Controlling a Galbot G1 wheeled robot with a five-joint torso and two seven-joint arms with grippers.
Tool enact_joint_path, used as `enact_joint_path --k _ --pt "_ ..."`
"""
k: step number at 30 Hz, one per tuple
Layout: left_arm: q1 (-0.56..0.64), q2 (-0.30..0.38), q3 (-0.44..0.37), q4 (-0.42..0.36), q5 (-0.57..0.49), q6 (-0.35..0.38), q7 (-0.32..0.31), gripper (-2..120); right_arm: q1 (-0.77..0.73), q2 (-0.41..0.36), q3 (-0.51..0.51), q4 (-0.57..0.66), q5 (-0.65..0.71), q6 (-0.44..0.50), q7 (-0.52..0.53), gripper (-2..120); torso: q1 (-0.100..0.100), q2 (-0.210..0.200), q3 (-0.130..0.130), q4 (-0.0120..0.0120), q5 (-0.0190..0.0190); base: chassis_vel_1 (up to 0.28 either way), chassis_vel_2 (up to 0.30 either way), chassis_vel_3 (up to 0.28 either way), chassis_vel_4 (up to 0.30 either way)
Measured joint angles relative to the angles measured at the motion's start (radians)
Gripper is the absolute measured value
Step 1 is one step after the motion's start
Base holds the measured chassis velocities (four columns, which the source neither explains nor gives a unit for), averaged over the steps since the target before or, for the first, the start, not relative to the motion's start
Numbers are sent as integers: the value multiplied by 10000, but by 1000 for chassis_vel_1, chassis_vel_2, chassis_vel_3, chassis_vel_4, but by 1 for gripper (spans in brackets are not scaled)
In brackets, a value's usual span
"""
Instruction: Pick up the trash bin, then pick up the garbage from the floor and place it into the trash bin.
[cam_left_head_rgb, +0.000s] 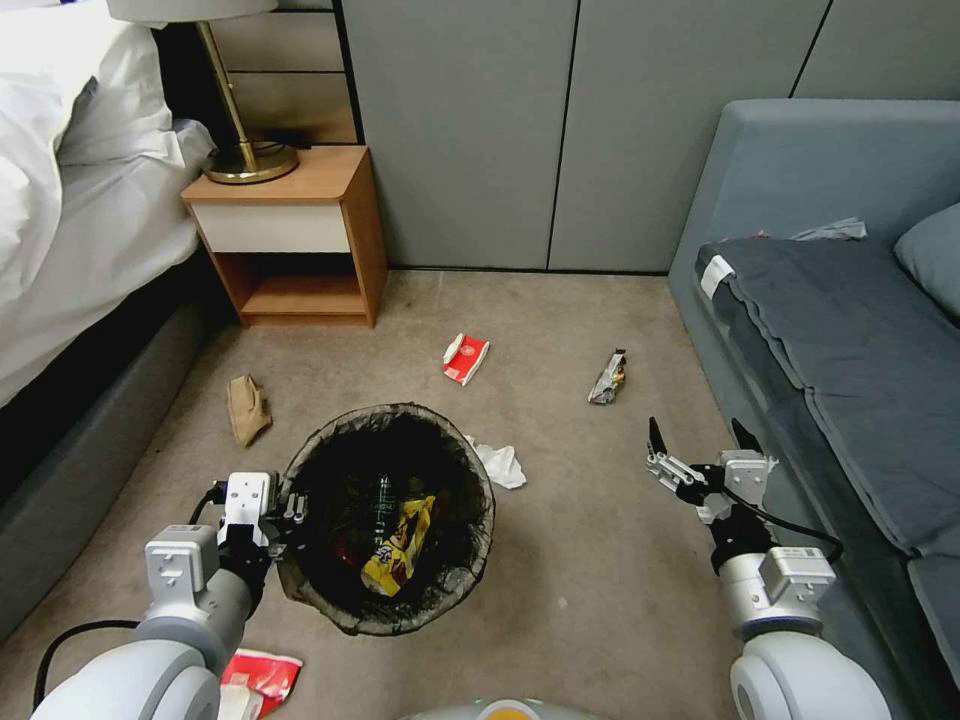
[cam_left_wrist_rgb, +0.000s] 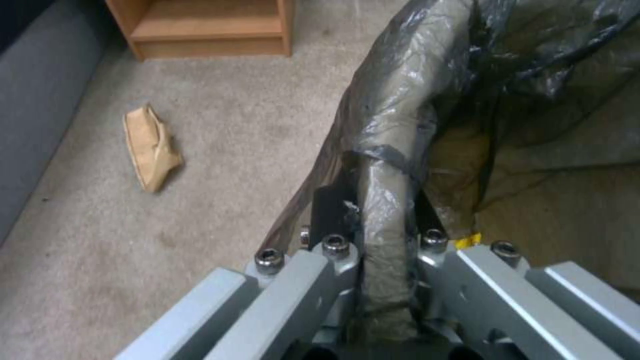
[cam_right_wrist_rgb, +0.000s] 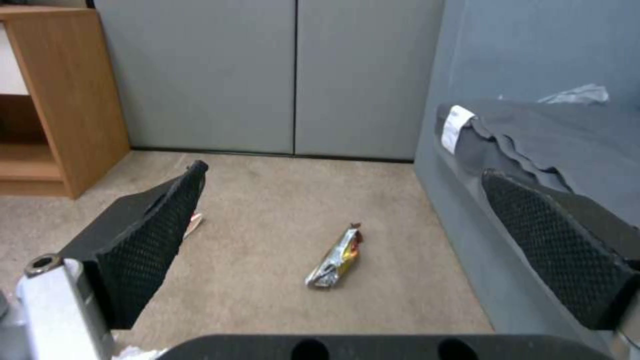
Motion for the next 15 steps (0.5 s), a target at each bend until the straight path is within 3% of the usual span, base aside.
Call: enact_joint_path --k 9,15 --pt "52 -16 5 0 -8 0 1 1 46 -31 -116 -59 -1 -17 3 100 0 0 1 1 0 -99 95 105 -98" --pt "143 -40 -5 0 -14 0 1 1 254 -268 -260 -238 194 -139 -28 100 -1 0 0 -4 0 -7 14 9 -7"
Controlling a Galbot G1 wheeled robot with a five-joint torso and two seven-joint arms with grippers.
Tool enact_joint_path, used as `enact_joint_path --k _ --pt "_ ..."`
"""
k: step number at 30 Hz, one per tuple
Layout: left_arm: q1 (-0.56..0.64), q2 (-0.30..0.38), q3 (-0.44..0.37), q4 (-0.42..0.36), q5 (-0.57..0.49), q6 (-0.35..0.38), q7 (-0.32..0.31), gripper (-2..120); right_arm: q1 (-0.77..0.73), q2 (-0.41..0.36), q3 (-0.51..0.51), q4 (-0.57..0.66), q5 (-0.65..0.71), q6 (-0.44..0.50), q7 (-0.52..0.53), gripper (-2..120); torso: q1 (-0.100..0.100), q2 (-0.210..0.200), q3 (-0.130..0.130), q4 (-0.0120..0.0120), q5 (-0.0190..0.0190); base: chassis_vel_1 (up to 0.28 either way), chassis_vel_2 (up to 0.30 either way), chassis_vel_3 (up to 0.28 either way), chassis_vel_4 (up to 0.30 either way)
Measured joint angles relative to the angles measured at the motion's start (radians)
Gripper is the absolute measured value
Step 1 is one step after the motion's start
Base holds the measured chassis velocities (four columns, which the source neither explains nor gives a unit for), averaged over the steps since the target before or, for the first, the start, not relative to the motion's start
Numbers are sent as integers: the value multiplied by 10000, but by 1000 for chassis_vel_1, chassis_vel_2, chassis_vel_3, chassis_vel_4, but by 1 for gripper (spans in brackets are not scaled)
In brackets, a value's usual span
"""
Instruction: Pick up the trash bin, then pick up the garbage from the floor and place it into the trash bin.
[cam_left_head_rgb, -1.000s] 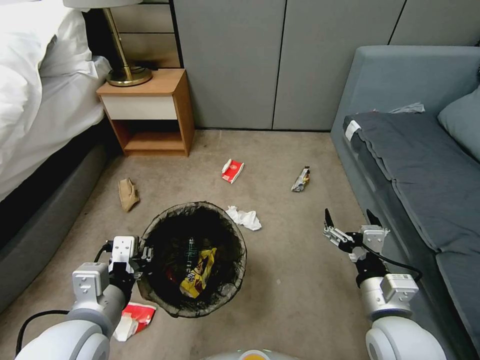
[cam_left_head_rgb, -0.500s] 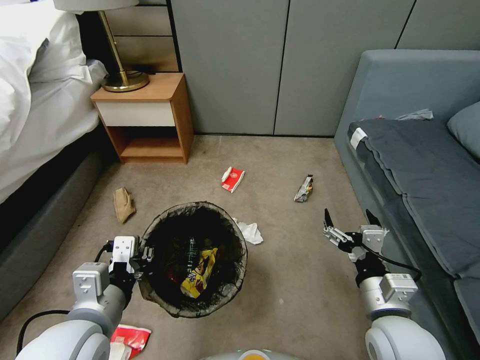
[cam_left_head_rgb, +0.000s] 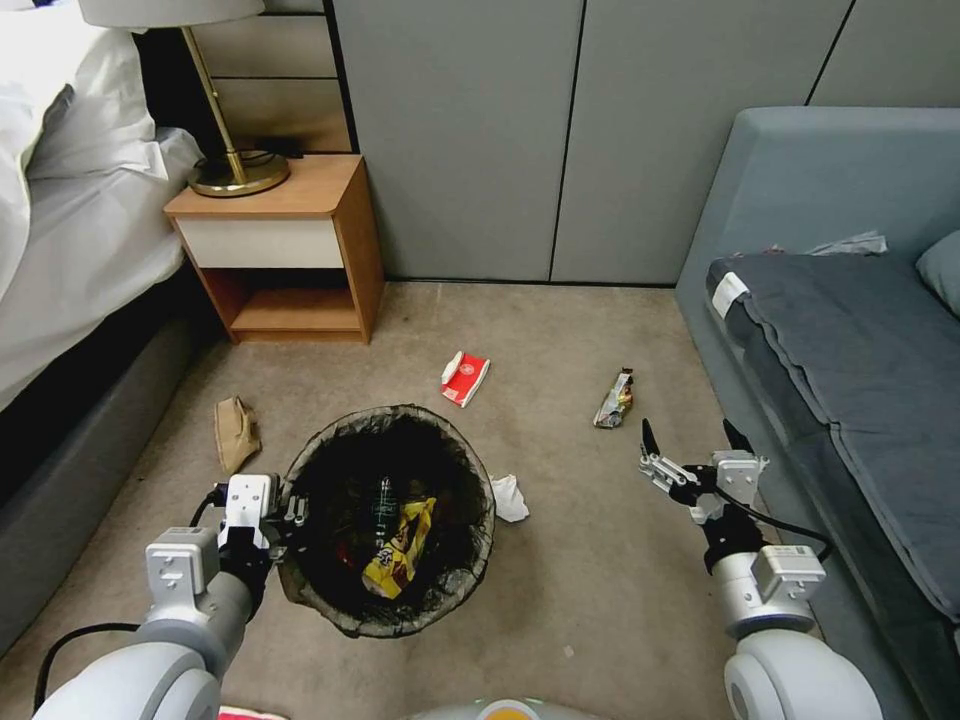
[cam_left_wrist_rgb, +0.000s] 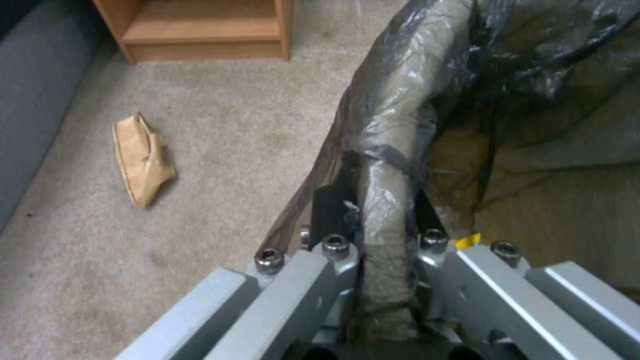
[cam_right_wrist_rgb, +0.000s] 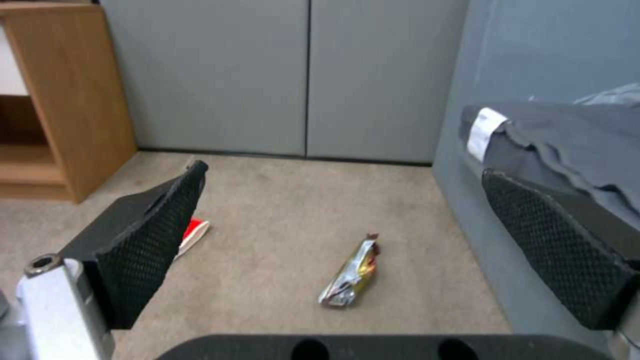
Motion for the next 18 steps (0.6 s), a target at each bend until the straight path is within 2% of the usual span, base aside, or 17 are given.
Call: enact_joint_path --k 8,18 --pt "123 -84 -162 0 -24 -3 -5 1 920 -852 -675 -608 763 -644 -41 100 0 0 0 7 0 0 0 0 0" --pt "238 -298 -607 0 -65 -5 -11 1 2233 -2374 -2337 -1860 1437 -1085 -438 100 1 -1 0 5 1 0 0 0 0"
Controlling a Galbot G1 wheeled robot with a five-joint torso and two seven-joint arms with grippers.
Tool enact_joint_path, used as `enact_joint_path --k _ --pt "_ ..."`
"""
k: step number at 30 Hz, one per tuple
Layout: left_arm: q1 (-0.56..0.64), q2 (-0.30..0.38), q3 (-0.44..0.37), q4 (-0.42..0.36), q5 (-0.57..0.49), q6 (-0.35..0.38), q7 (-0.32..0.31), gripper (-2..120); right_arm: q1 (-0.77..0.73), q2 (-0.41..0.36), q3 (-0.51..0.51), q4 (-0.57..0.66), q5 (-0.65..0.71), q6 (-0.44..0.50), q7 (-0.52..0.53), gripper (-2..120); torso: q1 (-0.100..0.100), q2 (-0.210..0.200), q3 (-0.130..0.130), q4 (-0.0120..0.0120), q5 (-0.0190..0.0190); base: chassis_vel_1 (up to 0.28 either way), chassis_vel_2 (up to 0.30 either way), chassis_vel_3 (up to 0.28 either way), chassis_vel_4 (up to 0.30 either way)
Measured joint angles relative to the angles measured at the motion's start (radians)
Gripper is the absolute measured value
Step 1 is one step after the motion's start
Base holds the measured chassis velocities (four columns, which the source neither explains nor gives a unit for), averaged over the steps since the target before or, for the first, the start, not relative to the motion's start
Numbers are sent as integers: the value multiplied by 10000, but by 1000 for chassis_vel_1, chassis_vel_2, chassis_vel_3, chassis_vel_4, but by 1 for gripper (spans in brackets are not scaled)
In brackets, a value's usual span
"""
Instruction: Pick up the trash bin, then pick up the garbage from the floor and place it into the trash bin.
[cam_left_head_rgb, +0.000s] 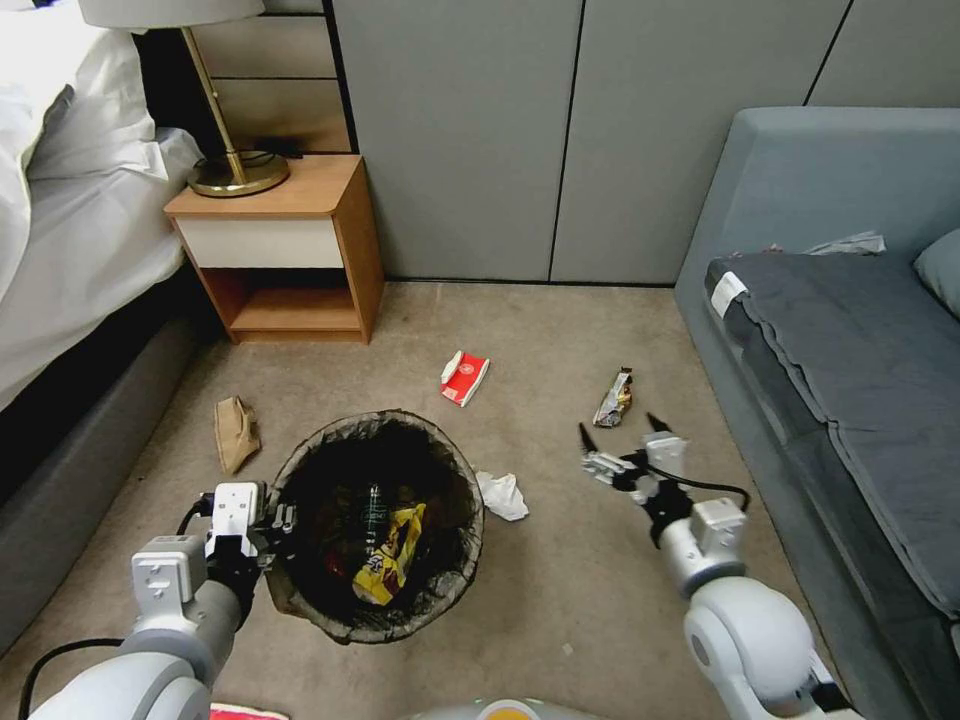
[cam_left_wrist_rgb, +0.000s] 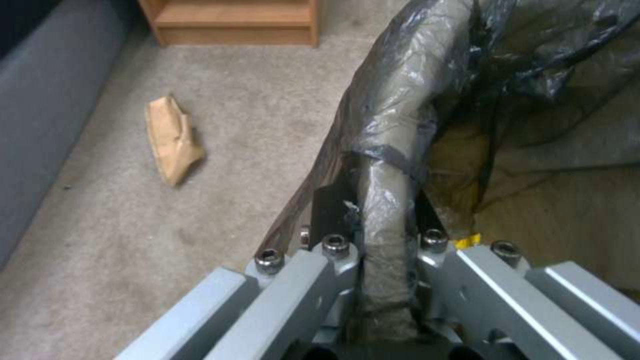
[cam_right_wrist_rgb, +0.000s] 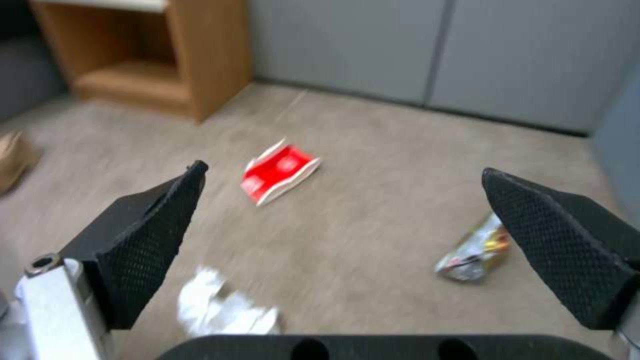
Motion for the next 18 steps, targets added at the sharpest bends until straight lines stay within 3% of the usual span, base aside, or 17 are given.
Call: enact_joint_path --k 10,18 --pt "79 -77 -520 0 -150 9 -32 1 859 -1917 -1038 -1139 960 -430 -1684 100 0 0 0 -1 -1 0 0 0 0" --pt "49 -8 -600 0 -198 12 -43 1 1226 -2308 -1381 -1781 1238 -548 -2395 100 0 0 0 -1 -1 0 0 0 0"
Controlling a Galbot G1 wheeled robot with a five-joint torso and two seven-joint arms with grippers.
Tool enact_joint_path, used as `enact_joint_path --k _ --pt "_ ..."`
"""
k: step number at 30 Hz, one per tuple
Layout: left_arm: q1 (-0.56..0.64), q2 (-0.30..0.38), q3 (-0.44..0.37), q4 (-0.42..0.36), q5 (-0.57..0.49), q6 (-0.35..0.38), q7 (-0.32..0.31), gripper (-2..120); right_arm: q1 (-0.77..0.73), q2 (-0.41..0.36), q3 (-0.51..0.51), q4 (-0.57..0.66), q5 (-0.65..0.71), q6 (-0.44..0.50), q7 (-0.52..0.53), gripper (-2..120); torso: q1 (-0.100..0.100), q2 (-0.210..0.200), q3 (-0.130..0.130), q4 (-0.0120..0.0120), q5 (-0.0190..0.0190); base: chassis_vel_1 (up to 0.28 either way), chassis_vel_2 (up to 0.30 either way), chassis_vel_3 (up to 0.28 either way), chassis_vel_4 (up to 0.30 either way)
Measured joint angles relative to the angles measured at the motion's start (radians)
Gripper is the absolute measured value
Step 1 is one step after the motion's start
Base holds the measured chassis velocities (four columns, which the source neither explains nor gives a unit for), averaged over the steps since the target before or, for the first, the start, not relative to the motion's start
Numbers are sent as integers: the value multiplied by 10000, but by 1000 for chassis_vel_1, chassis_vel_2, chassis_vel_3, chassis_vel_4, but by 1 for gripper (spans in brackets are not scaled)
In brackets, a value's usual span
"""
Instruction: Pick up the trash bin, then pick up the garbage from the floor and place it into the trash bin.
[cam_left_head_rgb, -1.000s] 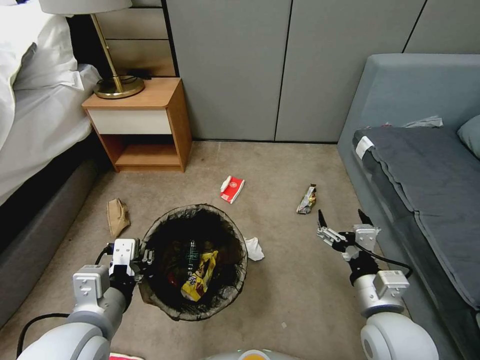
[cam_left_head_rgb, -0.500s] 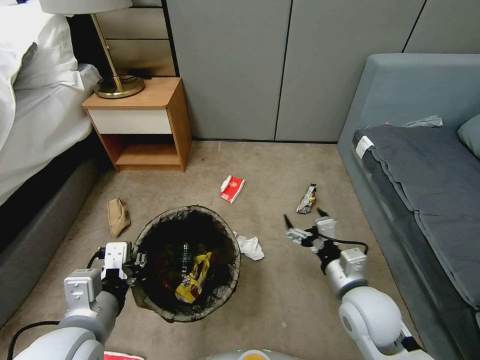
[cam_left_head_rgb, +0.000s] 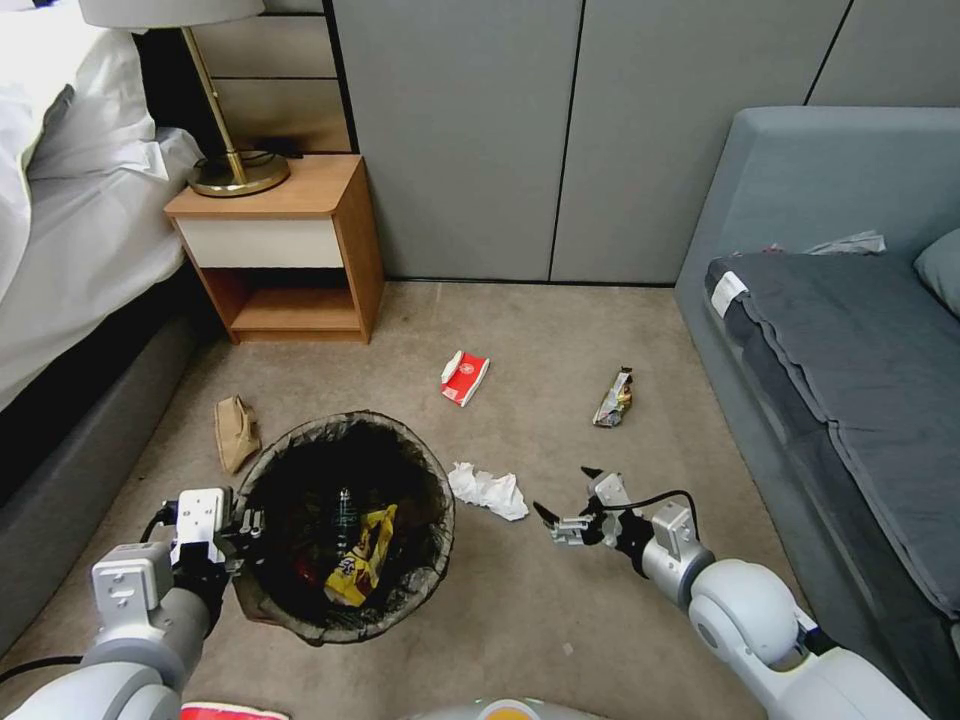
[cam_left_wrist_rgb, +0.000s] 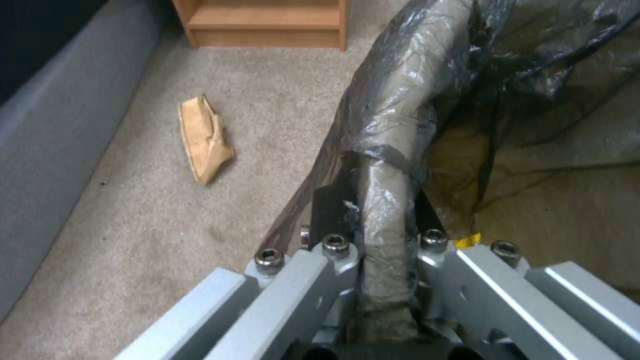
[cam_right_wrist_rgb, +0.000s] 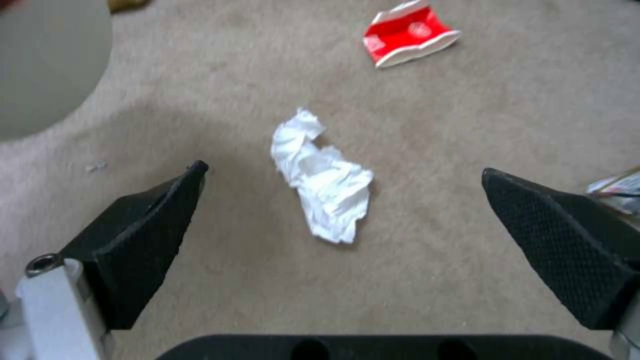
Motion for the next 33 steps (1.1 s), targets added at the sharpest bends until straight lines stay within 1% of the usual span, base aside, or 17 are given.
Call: enact_joint_path --k 2,5,6,9,11,12,14,16,18,19,20,24,26,28,29,31,33 --pt "-12 15 -9 0 -14 1 -1 1 90 -13 -99 -132 -48 6 -67 100 0 0 0 0 -1 0 0 0 0" --pt "-65 82 -90 0 -97 1 -5 1 490 128 -539 -757 -324 160 -108 100 0 0 0 2 -1 0 0 0 0" --pt "-65 82 -90 0 -97 1 -5 1 490 128 -539 -757 -324 160 -108 100 0 0 0 2 -1 0 0 0 0" --pt "-119 165 -263 0 -255 1 -12 1 975 399 -1083 -1464 -680 324 -137 100 0 0 0 0 -2 0 0 0 0" --pt "-128 184 -301 0 -296 1 -14 1 1112 471 -1225 -1637 -731 369 -139 100 0 0 0 0 -1 0 0 0 0" --pt "-131 203 -344 0 -348 1 -14 1 1424 661 -1481 -2039 -834 469 -140 100 -1 0 0 2 -3 0 0 0 0" --pt "-131 208 -357 0 -361 1 -15 1 1552 745 -1568 -2208 -910 494 -139 100 -1 0 0 1 -2 0 0 0 0" --pt "-120 212 -368 0 -377 1 -18 1 1983 1143 -1861 -2837 -1149 615 -136 100 0 0 0 2 0 0 0 0 0" --pt "-118 212 -369 0 -377 1 -18 1 2047 1209 -1900 -2935 -1173 627 -132 100 0 0 0 2 -2 0 0 0 0" --pt "-106 209 -369 0 -378 1 -18 1 2341 1546 -2091 -3394 -1252 682 -103 100 -1 0 0 2 -2 0 0 0 0" --pt "-102 207 -369 0 -378 1 -18 1 2485 1715 -2200 -3620 -1269 688 -98 100 0 0 0 1 -1 0 0 0 0" --pt "-96 202 -369 0 -386 1 -18 1 2765 2025 -2382 -4082 -1338 722 -88 100 -1 0 0 1 -3 0 0 0 0" --pt "-90 193 -379 0 -405 1 -18 1 3021 2396 -2546 -4581 -1435 810 -75 100 -1 0 -1 1 -1 0 0 0 0" --pt "-86 190 -388 0 -409 1 -18 1 3089 2494 -2567 -4715 -1461 845 -66 100 -1 0 0 1 -2 0 0 0 0" --pt "-74 185 -401 0 -420 1 -18 1 3234 2728 -2607 -5037 -1537 922 -32 100 -1 0 0 2 -2 0 0 0 0" --pt "-68 183 -407 0 -428 1 -18 1 3309 2841 -2617 -5204 -1573 942 -19 100 -1 0 0 1 0 0 0 0 0" --pt "-59 180 -414 0 -435 1 -18 1 3493 3069 -2652 -5635 -1638 980 8 100 0 0 -1 1 -3 0 0 0 0"
